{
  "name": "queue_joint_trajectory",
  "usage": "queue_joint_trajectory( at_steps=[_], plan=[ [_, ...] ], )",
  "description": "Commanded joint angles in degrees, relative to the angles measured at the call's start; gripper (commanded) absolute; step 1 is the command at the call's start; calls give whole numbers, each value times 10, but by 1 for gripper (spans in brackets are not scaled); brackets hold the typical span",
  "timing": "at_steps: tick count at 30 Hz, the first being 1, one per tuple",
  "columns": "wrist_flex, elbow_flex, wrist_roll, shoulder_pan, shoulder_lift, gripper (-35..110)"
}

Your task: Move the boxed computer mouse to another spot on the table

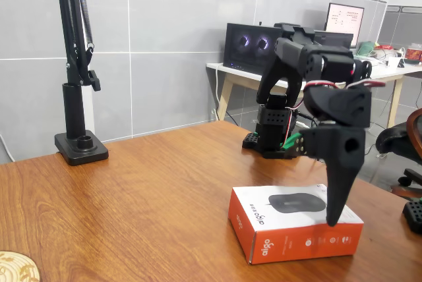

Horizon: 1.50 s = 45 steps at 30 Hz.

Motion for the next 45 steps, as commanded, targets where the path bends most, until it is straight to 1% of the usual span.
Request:
queue_joint_trajectory(
  at_steps=[1, 4, 14, 15, 16, 17, 18, 20, 21, 23, 24, 25, 31, 33, 36, 38, 41, 43, 45],
  plan=[
    [-21, 25, -6, 4, 16, 105],
    [-38, 50, -6, 6, 16, 105],
    [-146, 124, -5, 19, -14, 105],
    [-155, 128, -4, 22, -19, 105],
    [-156, 128, -3, 25, -25, 100],
    [-152, 126, -2, 28, -26, 93],
    [-134, 115, 0, 32, -27, 79],
    [-97, 85, 4, 40, -15, 46],
    [-91, 78, 25, 44, 0, 31],
    [-73, 65, 103, 51, 35, 5],
    [-69, 58, 142, 56, 51, 0],
    [-74, 52, 176, 61, 68, 0],
    [-81, -74, 260, 129, 146, 0],
    [-120, -75, 268, 173, 200, 0],
    [-214, 28, 214, 269, 331, 0],
    [-238, 127, 151, 363, 429, 0],
    [-203, 279, 82, 533, 557, 0],
    [-150, 369, 62, 637, 613, 0],
    [-107, 446, 54, 711, 640, 0]
  ],
)
